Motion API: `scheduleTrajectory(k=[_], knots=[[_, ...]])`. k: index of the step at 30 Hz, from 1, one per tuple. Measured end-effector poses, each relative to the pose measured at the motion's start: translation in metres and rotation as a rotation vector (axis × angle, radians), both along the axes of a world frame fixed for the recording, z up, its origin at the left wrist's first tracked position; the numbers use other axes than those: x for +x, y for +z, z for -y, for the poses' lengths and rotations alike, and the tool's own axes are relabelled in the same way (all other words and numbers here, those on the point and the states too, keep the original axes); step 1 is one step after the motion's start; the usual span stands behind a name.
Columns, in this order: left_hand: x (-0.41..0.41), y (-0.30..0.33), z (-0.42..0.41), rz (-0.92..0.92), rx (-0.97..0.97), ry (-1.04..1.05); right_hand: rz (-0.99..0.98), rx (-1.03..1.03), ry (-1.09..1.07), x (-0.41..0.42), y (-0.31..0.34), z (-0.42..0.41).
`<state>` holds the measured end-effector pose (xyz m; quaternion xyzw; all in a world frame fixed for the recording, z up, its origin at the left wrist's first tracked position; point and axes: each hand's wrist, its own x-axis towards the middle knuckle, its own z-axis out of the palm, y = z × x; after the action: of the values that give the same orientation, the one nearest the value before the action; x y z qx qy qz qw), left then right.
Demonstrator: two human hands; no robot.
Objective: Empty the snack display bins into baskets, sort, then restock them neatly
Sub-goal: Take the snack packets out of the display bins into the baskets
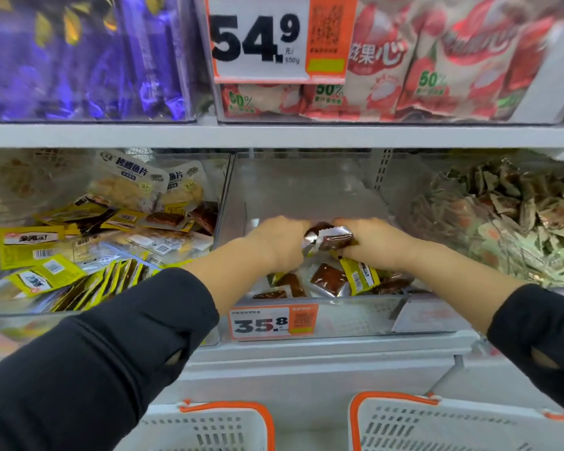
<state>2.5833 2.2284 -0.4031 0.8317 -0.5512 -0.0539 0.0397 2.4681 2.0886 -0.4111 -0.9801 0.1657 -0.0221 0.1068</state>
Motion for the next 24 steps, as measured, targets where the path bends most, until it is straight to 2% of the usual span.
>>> scheduleTrajectory(k=[5, 11, 14, 17, 21, 24], knots=[[-0.014, 0.044, -0.019, -0.163, -0.294, 0.095, 0.14, 0.084, -0.052, -0.021, 0.05, -0.017], [-0.049, 0.098, -0.108, -0.246, -0.363, 0.072, 0.237, 0.235, 0.036, -0.062, 0.095, -0.084], [-0.063, 0.106, -0.173, -0.264, -0.338, 0.084, 0.229, 0.329, 0.106, -0.071, 0.096, -0.13], [-0.068, 0.09, -0.232, -0.313, -0.241, 0.149, 0.159, 0.355, 0.177, -0.064, 0.067, -0.181], [-0.056, 0.023, -0.284, -0.522, -0.09, 0.28, 0.023, 0.452, 0.299, -0.048, -0.01, -0.241], [-0.045, -0.029, -0.303, -0.615, 0.141, 0.354, -0.227, 0.451, 0.293, -0.037, -0.064, -0.263]])
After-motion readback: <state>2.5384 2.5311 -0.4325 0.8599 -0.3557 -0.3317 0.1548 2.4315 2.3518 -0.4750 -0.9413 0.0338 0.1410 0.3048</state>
